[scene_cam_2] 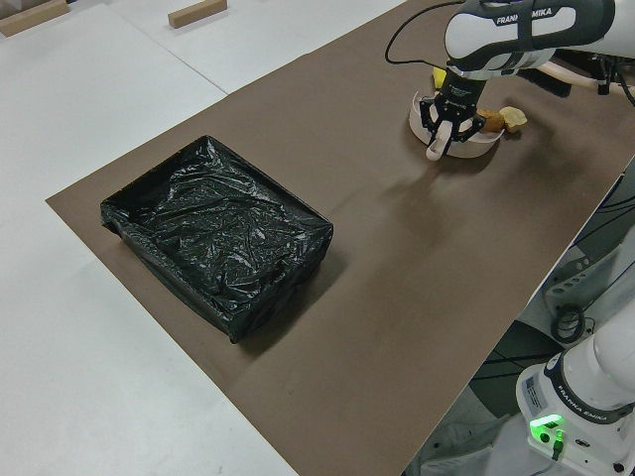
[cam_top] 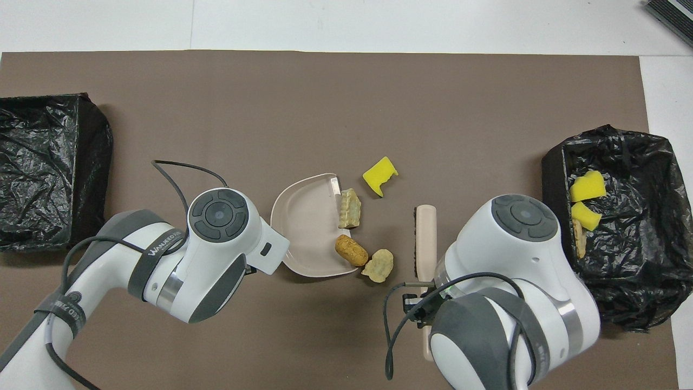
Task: Sweep and dump trash in bin
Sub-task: 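Sweep the sponge and crumbs into the dustpan with the right gripper's brush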
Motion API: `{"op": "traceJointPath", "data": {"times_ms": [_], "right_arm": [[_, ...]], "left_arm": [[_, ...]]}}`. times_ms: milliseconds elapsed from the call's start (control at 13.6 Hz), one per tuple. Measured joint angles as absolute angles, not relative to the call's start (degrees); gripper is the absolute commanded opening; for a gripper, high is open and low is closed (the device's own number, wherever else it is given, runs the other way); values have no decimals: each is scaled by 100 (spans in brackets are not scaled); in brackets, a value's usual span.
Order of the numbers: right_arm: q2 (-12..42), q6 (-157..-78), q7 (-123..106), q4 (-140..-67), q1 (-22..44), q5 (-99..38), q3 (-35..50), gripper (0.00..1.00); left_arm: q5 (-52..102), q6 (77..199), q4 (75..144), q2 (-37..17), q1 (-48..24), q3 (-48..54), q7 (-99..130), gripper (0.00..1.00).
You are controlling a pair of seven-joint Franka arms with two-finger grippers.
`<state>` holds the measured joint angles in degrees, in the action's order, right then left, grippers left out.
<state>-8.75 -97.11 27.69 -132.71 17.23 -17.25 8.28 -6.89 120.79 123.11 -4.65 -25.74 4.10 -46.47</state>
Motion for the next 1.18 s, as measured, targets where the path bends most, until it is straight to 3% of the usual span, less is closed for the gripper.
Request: {"op": "traceJointPath", "data": {"times_ms": [368, 810, 1031, 1178], "right_arm": [[-314, -11364, 3250, -13558, 2409, -2587, 872, 0], [83, -12475, 3267, -13216, 2833, -4273, 879, 0], [391, -12544, 3249, -12706, 2897, -4471, 878, 0], [390, -12136, 3065, -12485, 2884, -4345, 853, 0]], "left_arm": [[-689, 12079, 12327, -465, -2577, 408, -5356, 0], [-690, 12082, 12343, -461, -2588, 431, -5454, 0], [-690, 12106, 12355, -459, -2587, 429, -5455, 0], [-690, 12136, 12377, -455, -2586, 424, -5446, 0]]}}
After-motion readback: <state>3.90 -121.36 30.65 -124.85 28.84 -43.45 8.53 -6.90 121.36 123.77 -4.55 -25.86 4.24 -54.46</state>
